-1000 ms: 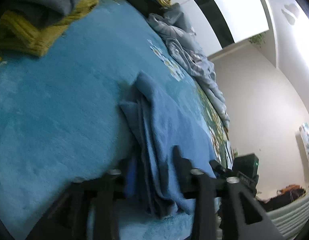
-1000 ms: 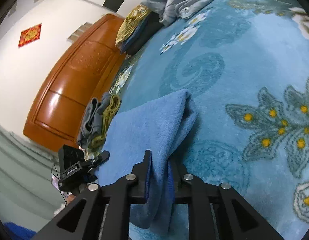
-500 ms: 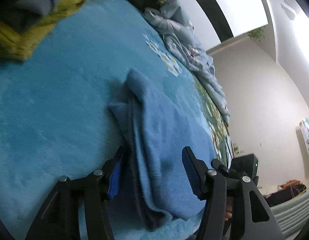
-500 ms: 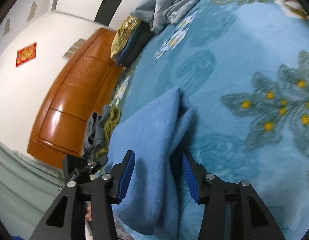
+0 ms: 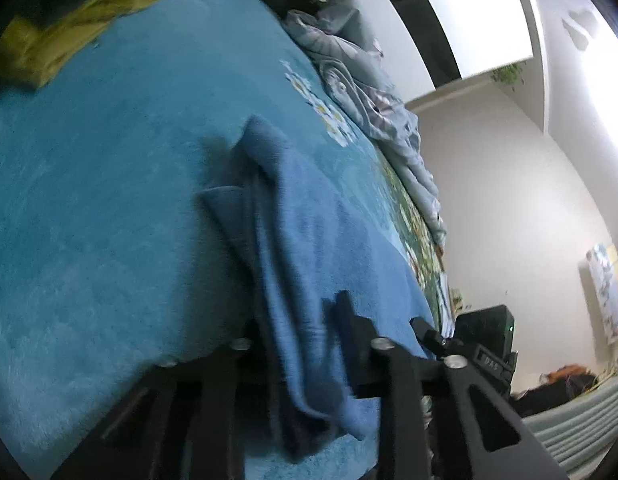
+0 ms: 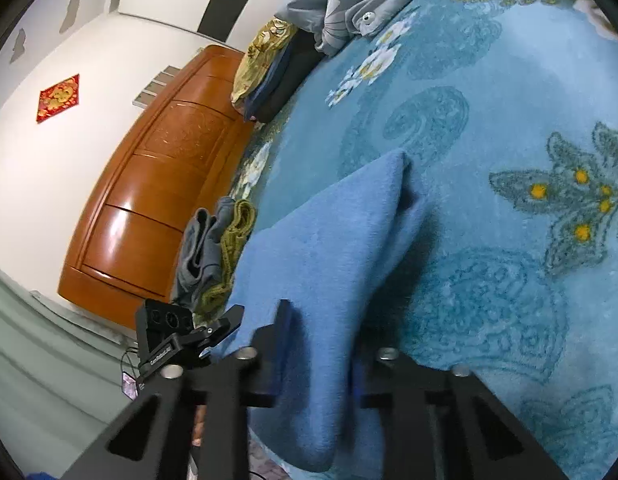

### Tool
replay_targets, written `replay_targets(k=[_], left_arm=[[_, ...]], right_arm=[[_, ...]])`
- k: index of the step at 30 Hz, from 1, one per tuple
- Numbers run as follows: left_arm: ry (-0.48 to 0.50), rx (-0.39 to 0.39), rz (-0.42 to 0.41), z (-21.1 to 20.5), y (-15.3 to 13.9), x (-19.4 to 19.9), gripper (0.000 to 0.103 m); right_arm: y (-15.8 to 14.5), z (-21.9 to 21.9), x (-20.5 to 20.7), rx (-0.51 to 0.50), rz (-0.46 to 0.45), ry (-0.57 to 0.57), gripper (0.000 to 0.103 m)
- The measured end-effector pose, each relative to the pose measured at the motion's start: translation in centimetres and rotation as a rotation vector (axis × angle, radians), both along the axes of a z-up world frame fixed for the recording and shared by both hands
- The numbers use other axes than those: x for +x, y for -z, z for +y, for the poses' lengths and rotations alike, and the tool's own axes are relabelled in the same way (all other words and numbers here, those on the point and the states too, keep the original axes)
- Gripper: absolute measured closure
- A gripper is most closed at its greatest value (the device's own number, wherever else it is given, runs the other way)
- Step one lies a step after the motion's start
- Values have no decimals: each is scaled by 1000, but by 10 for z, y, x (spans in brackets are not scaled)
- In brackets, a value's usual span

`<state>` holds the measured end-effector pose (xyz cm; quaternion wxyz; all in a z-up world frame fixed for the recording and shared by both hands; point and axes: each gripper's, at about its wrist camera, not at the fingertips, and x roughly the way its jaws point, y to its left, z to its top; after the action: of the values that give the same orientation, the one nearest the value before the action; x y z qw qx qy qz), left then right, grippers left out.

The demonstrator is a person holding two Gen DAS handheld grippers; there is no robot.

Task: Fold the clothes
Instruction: 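Lift the folded sweatshirt with both grippers and carry it toward the clothes stack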

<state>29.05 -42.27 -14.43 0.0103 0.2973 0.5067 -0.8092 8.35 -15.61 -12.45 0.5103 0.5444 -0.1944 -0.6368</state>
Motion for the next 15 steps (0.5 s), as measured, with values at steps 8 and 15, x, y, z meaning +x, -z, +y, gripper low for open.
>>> replay_targets(k=[8,15], left_arm=[[13,-58,46,-1,-18,7,91],[3,-190,111,-27,-66,28,91]], right_arm=[[-31,-9,8,35,95,-29,89],[-71,-40,16,10,162,-88,89]])
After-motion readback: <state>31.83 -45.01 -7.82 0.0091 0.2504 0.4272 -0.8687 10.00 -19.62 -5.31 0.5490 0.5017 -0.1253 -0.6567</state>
